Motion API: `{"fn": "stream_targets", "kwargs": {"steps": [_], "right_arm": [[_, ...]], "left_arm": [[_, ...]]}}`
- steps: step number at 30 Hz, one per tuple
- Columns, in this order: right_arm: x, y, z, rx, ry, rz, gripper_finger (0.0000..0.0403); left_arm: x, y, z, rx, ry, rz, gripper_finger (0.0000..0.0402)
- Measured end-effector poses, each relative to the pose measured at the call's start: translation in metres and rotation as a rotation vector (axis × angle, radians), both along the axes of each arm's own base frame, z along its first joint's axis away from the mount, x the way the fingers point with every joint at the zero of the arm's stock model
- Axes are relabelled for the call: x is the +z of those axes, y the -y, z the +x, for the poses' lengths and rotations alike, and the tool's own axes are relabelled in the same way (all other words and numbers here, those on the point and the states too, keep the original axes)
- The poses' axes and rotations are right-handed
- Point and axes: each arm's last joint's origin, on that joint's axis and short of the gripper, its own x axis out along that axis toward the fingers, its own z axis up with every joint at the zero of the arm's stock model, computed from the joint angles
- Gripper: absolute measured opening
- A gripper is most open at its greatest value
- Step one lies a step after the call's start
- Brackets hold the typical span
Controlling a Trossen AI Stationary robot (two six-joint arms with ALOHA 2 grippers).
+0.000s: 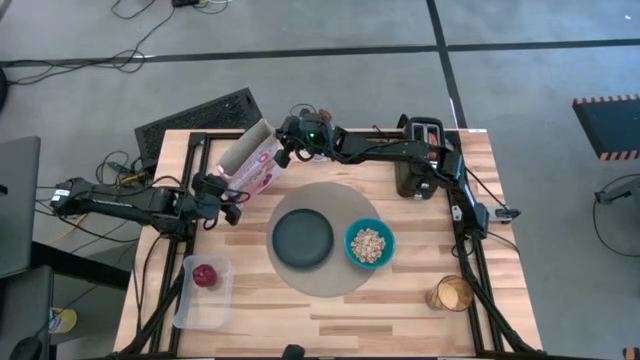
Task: Arrange a breakfast setting
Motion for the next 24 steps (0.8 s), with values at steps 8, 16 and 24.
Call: {"fn": "stream_targets", "kwargs": {"steps": [8, 16, 24], "right_arm": [[0.000, 0.000, 0.000, 0.002, -0.003, 0.001, 0.0035], [-0.001, -0.001, 0.000, 0.003, -0.013, 0.004, 0.0035], [-0.008, -0.001, -0.002, 0.002, -0.081, 0.027, 0.0046]], "left_arm": [[0.025, 0.002, -0.009, 0.016, -0.005, -0.151, 0.0169], [0.049, 0.005, -0.015, -0.064, -0.009, -0.271, 0.0169], [0.063, 0.009, -0.023, -0.152, -0.051, -0.418, 0.0169]]}}
